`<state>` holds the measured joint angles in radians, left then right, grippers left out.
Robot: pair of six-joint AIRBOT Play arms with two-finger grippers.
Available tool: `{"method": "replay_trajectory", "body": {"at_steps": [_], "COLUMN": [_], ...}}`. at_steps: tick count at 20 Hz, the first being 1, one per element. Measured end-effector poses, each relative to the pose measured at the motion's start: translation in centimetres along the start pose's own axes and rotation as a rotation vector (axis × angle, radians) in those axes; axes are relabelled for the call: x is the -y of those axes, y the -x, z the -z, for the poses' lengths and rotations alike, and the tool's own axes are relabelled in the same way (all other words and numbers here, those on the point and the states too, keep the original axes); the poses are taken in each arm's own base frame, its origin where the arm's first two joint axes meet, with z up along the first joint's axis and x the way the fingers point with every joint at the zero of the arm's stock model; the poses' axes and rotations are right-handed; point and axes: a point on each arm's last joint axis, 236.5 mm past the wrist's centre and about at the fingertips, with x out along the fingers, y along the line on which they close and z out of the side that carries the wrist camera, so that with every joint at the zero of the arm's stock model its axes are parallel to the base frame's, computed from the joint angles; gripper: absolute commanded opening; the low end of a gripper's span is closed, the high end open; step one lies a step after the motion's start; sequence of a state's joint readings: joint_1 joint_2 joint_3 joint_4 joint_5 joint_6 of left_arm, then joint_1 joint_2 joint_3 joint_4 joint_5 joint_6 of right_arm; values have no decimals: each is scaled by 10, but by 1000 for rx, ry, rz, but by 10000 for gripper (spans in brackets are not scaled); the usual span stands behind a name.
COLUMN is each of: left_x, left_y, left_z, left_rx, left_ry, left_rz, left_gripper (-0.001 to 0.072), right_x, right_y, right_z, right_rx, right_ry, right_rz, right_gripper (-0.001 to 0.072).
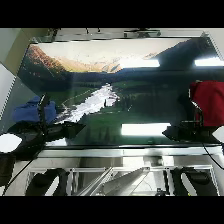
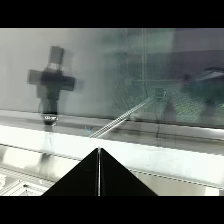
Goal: Fold the shirts.
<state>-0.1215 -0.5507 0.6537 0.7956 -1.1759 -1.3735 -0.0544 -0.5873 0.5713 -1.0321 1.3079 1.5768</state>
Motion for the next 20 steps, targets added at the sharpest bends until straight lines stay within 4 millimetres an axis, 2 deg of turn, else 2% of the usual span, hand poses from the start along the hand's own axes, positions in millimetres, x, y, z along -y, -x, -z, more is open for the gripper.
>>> {"method": "replay_trajectory", "body": {"at_steps": [4,5,6,7,8,9,12,15,17,20], "left_x": [-1,-5,-14,-25,-38,-55,-119,-191,-237,-297], "left_y": [1,4,10,20,34,51,118,176,195,195], "left_z": [-2,-6,-15,-27,-42,-57,-99,-108,-101,-88], "left_rx": [7,19,44,79,125,174,314,371,364,308], "left_ry": [-5,-17,-29,-40,-46,-49,26,196,309,412], "left_rz": [-8,-32,-77,-139,-207,-291,-561,-758,-829,-867], "left_gripper": [16,41,261,391,600,715,715,715,714,715], "right_x": [0,0,0,0,0,0,0,0,0,0], "right_y": [0,0,0,0,0,0,0,0,0,0], "right_z": [1,1,1,1,0,0,0,0,0,0], "right_rx": [-2,-2,-2,-2,-2,-2,-1,0,0,0], "right_ry": [0,0,-1,0,-1,-1,-1,0,0,0], "right_rz": [0,0,0,0,0,0,0,0,0,0], "right_gripper": [17,17,17,17,17,17,17,17,17,17]}}
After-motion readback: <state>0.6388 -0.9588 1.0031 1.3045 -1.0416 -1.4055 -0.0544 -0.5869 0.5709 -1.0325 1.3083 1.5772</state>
